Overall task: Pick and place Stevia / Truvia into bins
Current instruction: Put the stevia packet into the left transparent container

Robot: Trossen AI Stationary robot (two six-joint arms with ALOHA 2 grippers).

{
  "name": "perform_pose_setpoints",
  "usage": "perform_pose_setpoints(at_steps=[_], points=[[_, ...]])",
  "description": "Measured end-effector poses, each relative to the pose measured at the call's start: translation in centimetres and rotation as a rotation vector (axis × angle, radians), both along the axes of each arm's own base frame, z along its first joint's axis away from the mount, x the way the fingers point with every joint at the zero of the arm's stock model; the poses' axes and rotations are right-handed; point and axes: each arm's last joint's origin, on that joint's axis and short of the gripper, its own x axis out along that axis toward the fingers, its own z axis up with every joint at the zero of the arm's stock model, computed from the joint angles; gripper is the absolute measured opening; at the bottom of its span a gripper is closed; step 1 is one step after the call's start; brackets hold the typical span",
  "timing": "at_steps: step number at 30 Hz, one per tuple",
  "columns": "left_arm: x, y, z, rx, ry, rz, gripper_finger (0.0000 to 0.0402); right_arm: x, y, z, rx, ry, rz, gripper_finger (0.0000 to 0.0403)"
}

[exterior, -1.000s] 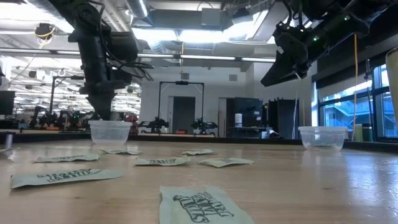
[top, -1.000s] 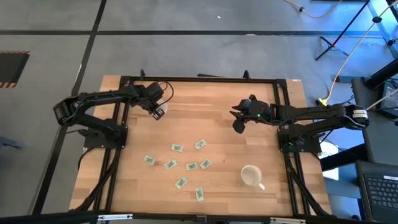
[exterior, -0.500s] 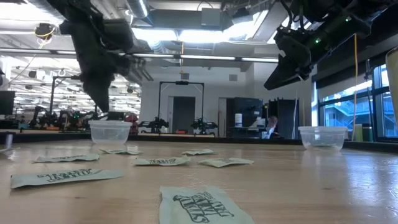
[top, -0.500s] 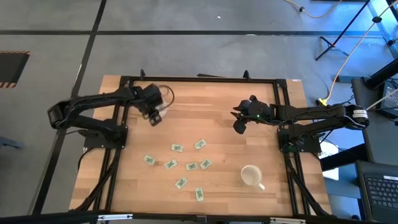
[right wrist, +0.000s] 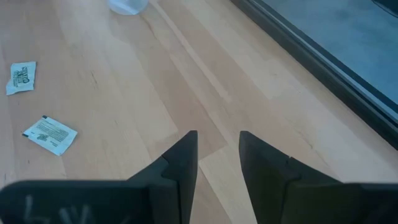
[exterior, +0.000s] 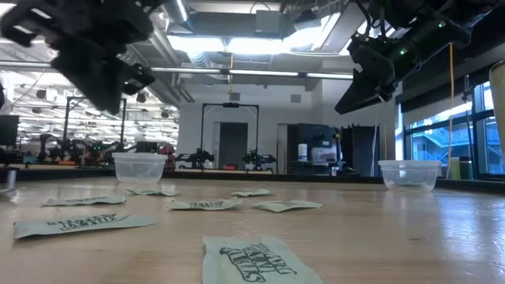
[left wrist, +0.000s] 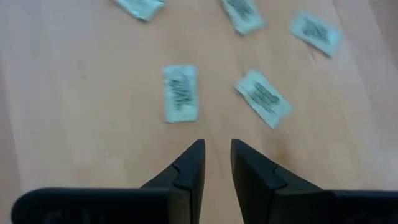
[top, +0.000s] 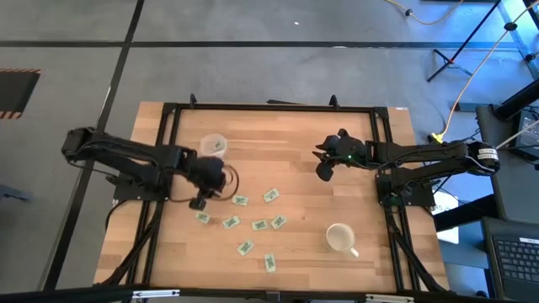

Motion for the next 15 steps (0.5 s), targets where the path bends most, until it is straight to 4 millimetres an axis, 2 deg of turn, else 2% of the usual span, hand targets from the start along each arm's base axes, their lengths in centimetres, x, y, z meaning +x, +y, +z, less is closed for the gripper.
perform_pose_setpoints(at_steps=[7, 15], points=[[-0.6, -3.3, -1.3, 0.034, 0.080, 0.058, 0.0073, 0.0, 0.0, 0.0, 0.004, -0.008, -0.004, 0.0121], [-2.0, -5.6, -3.8, 0.025, 0.191, 0.120, 0.0073, 0.0, 0.0, 0.0, 0.038, -0.028, -0.031, 0.0121]])
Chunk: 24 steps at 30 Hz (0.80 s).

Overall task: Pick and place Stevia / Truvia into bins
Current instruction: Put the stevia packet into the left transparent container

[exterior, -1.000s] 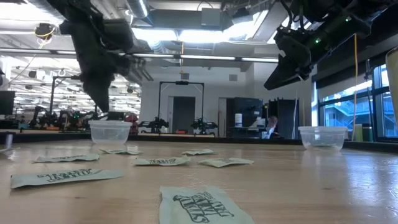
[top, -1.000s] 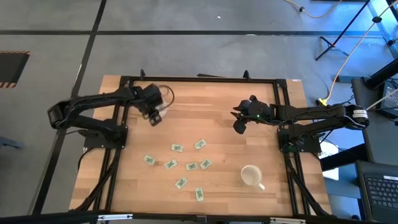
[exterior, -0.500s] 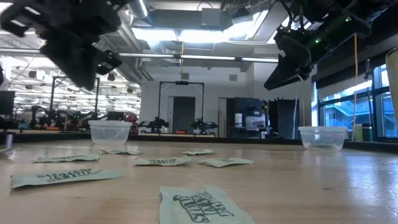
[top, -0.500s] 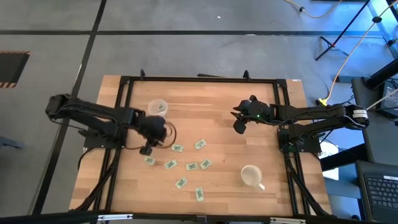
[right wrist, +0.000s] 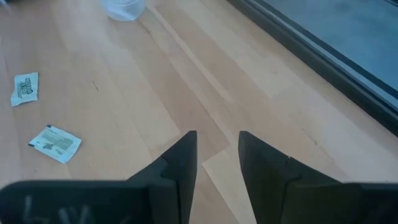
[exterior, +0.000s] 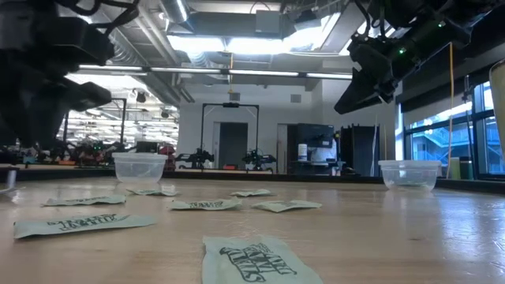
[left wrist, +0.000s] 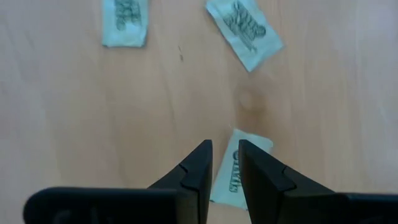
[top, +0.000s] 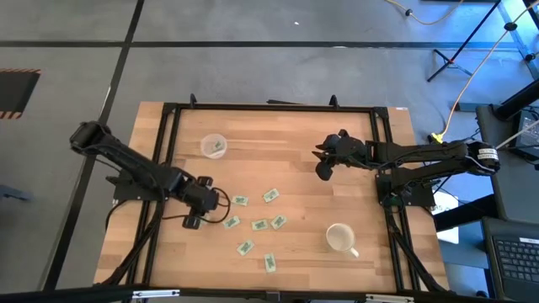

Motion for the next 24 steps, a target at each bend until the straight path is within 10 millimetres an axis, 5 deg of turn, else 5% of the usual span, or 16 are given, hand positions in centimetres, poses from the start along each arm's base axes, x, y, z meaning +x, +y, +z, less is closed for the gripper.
perform_pose_setpoints(at_steps=[15, 24], points=[[0.7, -1.7, -1.6, 0.007, 0.010, -0.011, 0.0075, 0.0, 0.0, 0.0, 0.019, -0.012, -0.015, 0.0121], [1.1, -1.9, -2.8, 0.016, 0.063, 0.023, 0.0136, 0.0, 0.0, 0.0, 0.019, -0.011, -0.015, 0.0121]])
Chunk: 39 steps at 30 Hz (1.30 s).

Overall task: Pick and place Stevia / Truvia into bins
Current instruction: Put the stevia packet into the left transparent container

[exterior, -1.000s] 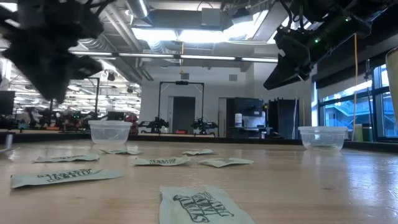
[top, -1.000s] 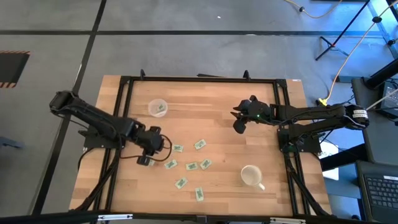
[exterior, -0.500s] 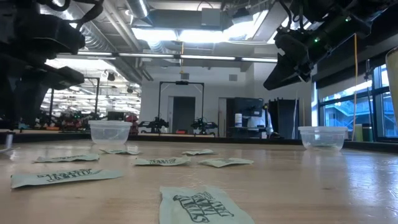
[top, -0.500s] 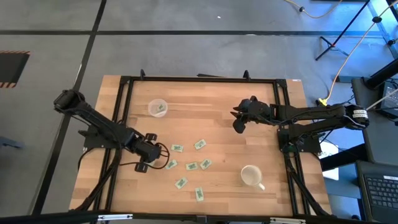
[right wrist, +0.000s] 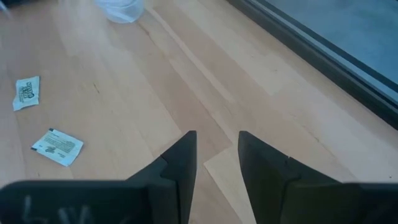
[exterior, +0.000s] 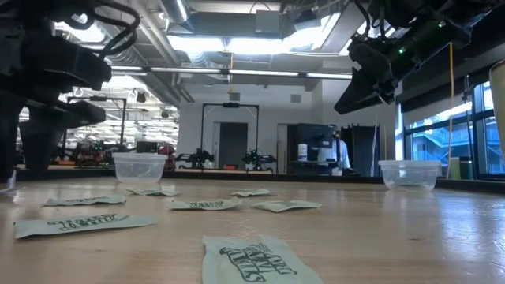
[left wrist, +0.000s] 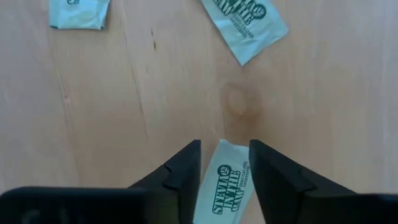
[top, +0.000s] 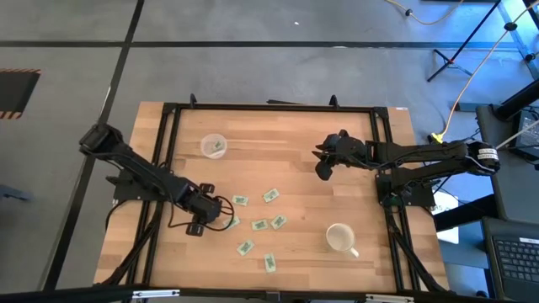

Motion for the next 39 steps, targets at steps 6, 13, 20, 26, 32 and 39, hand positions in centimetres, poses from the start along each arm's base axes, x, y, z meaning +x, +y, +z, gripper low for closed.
perform_pose_setpoints(at_steps=[6, 13, 20, 26, 32, 39], points=[[0.2, -0.1, -0.7, 0.012, 0.030, -0.013, 0.0154, 0.0, 0.0, 0.0, 0.000, 0.000, 0.000, 0.0121], [0.5, -0.2, -1.8, 0.050, 0.079, -0.050, 0.0120, 0.0, 0.0, 0.0, -0.001, 0.001, 0.001, 0.0121], [0.5, -0.2, -2.2, 0.077, 0.089, -0.113, 0.0061, 0.0, 0.0, 0.0, -0.001, 0.006, 0.001, 0.0121], [0.5, -0.2, -2.2, 0.073, 0.085, -0.114, 0.0012, 0.0, 0.0, 0.0, -0.002, 0.007, 0.002, 0.0121], [0.5, 0.2, -0.6, 0.036, 0.029, -0.135, 0.0002, 0.0, 0.0, 0.0, -0.003, 0.007, 0.003, 0.0121], [0.7, 2.9, 3.4, 0.015, -0.181, 0.010, 0.0002, 0.0, 0.0, 0.0, -0.005, 0.010, 0.005, 0.0121]])
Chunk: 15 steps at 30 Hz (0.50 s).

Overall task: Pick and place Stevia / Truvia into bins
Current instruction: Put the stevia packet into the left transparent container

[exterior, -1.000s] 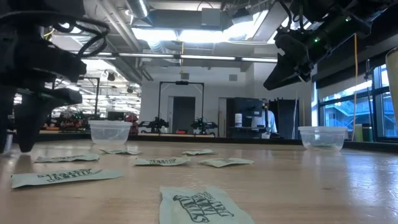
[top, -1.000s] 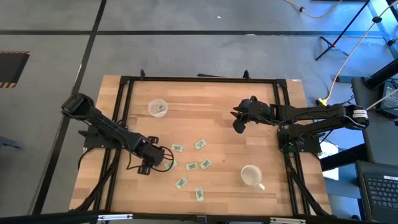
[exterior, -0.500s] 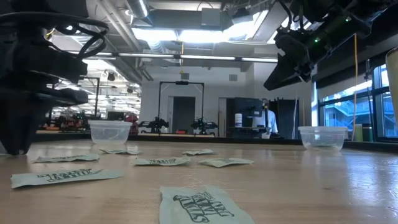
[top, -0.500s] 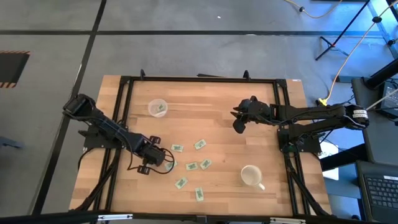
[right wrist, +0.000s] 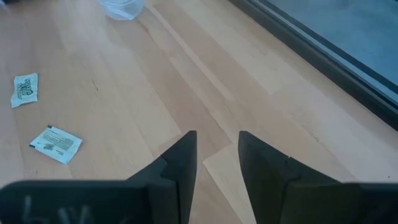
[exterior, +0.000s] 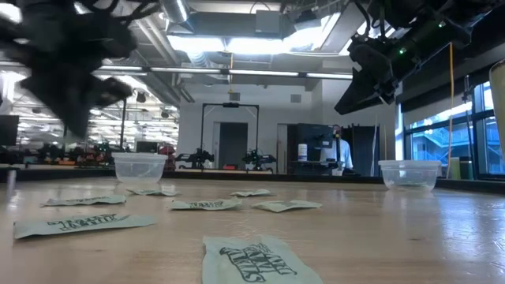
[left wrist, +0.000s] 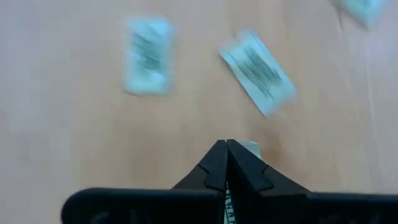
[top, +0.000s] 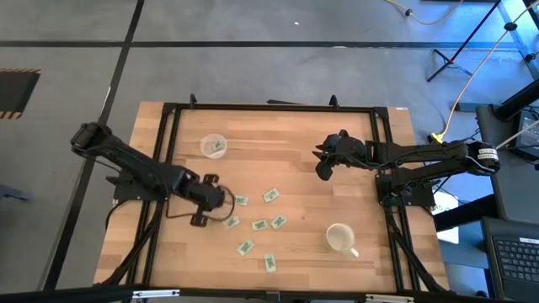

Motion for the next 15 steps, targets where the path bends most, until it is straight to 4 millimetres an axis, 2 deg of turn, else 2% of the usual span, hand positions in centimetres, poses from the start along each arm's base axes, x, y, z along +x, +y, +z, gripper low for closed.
perform_pose_setpoints(at_steps=[9, 15], points=[[-1.1, 6.3, 3.8, 0.075, -0.255, 0.545, 0.0001, 0.0, 0.0, 0.0, -0.016, 0.011, 0.014, 0.0121], [-1.7, 9.6, 4.4, 0.194, -0.284, 0.707, 0.0002, 0.0, 0.0, 0.0, -0.025, 0.016, 0.020, 0.0121]])
